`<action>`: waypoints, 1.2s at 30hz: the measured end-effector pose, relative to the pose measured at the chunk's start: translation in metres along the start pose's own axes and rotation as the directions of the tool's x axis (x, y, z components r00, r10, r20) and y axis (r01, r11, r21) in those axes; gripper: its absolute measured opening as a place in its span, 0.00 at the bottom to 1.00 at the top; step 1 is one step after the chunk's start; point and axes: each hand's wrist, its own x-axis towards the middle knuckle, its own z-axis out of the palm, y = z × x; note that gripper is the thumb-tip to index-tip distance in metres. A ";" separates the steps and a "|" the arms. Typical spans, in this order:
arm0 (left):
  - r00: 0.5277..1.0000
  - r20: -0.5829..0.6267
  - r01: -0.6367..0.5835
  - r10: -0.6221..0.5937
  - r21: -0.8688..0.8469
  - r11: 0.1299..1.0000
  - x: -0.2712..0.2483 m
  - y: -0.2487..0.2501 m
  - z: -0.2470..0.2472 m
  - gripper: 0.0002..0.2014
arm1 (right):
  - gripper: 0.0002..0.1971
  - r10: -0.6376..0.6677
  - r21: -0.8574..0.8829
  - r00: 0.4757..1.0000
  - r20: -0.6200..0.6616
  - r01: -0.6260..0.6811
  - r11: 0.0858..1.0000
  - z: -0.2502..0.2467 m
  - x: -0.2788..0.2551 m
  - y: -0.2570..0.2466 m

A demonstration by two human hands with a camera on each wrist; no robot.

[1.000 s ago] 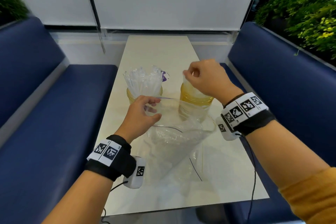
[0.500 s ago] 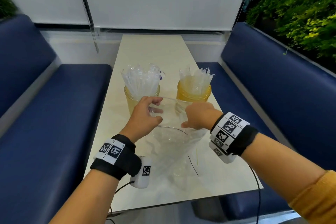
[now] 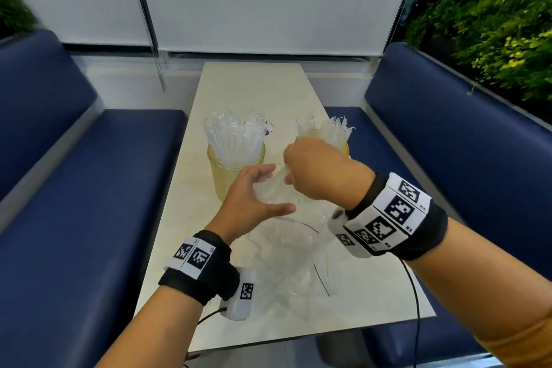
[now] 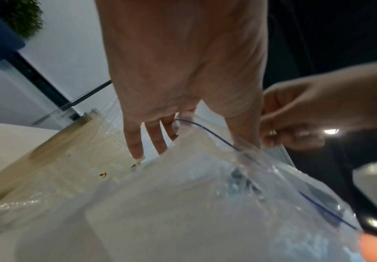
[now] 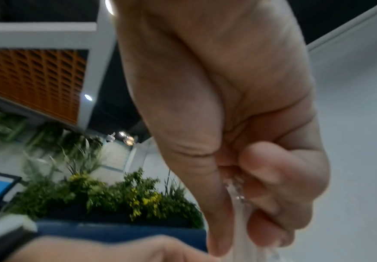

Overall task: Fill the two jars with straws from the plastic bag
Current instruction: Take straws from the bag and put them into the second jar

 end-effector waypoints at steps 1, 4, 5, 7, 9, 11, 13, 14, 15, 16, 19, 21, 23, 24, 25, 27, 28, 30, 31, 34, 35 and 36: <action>1.000 -0.007 -0.022 0.022 0.036 0.999 0.000 0.000 0.001 0.39 | 0.06 -0.026 -0.004 0.999 -0.043 0.026 1.000 -0.007 -0.001 -0.005; 0.997 -0.055 -0.057 0.063 0.101 0.993 0.005 -0.002 0.004 0.31 | 0.10 -0.104 0.045 0.984 -0.146 0.111 0.993 -0.023 -0.001 -0.016; 0.995 -0.078 -0.060 0.067 0.081 0.995 0.007 -0.002 0.005 0.29 | 0.08 -0.126 0.096 0.977 -0.173 0.144 0.985 -0.026 0.000 -0.018; 0.987 -0.137 -0.082 0.088 0.051 0.995 0.008 -0.002 0.003 0.25 | 0.13 -0.123 0.272 0.966 -0.229 0.185 0.945 -0.024 0.005 -0.017; 0.983 -0.158 -0.096 0.098 0.019 0.995 0.007 -0.001 0.000 0.18 | 0.25 -0.098 0.451 0.947 -0.307 0.236 0.861 -0.016 0.012 -0.013; 0.984 -0.157 -0.084 0.081 -0.011 0.996 0.008 0.001 -0.002 0.11 | 0.42 -0.051 0.545 0.945 -0.323 0.230 0.806 -0.002 0.017 -0.009; 0.986 -0.154 -0.078 0.069 -0.052 0.996 0.011 0.007 -0.002 0.07 | 0.46 -0.040 0.529 0.958 -0.286 0.193 0.826 0.018 0.022 -0.010; 0.986 -0.151 -0.087 0.075 -0.076 0.993 0.012 0.009 -0.001 0.07 | 0.41 -0.046 0.507 0.958 -0.283 0.190 0.840 0.029 0.026 -0.013; 0.986 -0.135 -0.106 0.094 -0.080 0.991 0.011 0.010 -0.001 0.09 | 0.34 -0.044 0.503 0.950 -0.309 0.202 0.840 0.039 0.030 -0.015; 0.988 -0.121 -0.104 0.096 -0.070 0.992 0.009 0.011 -0.002 0.11 | 0.29 -0.032 0.504 0.936 -0.351 0.218 0.836 0.047 0.033 -0.018; 0.993 -0.085 -0.086 0.082 -0.037 0.996 0.002 0.006 -0.004 0.15 | 0.25 -0.059 0.411 0.885 -0.461 0.272 0.870 0.055 0.036 -0.018; 0.995 -0.098 -0.038 0.031 -0.068 0.997 0.002 0.003 -0.005 0.18 | 0.26 -0.095 0.328 0.870 -0.484 0.281 0.902 0.052 0.035 -0.017; 0.995 -0.099 -0.017 0.009 -0.078 0.997 0.004 0.004 -0.005 0.23 | 0.26 -0.096 0.301 0.857 -0.506 0.280 0.911 0.046 0.035 -0.015; 0.995 -0.096 -0.011 0.005 -0.063 0.998 0.004 0.006 -0.005 0.24 | 0.25 -0.085 0.313 0.852 -0.517 0.280 0.907 0.041 0.035 -0.014; 0.995 -0.104 -0.001 -0.002 -0.029 1.000 0.003 0.008 -0.006 0.24 | 0.24 -0.068 0.341 0.842 -0.534 0.288 0.895 0.035 0.035 -0.012; 0.992 -0.126 0.011 -0.007 0.029 1.000 0.002 0.009 -0.008 0.22 | 0.23 -0.007 0.450 0.824 -0.567 0.317 0.835 0.017 0.035 -0.004; 0.992 -0.122 0.013 -0.009 0.029 1.000 0.001 0.008 -0.010 0.22 | 0.23 0.035 0.510 0.812 -0.583 0.332 0.794 0.005 0.036 0.003; 0.994 -0.111 0.012 -0.009 0.026 1.000 0.000 0.008 -0.011 0.23 | 0.24 0.110 0.578 0.775 -0.622 0.360 0.732 -0.020 0.037 0.021; 0.994 -0.109 0.007 -0.004 0.032 0.999 0.000 0.008 -0.012 0.25 | 0.24 0.131 0.589 0.753 -0.644 0.380 0.713 -0.032 0.038 0.033; 0.994 -0.109 -0.009 0.016 0.058 0.998 0.002 0.004 -0.014 0.29 | 0.29 0.194 0.623 0.711 -0.676 0.412 0.665 -0.057 0.047 0.070; 0.993 -0.115 -0.013 0.021 0.071 0.997 0.003 0.002 -0.015 0.29 | 0.32 0.221 0.636 0.700 -0.679 0.411 0.653 -0.062 0.053 0.083; 0.993 -0.119 -0.011 0.020 0.077 0.997 0.004 0.001 -0.016 0.29 | 0.34 0.249 0.645 0.685 -0.685 0.412 0.643 -0.065 0.058 0.096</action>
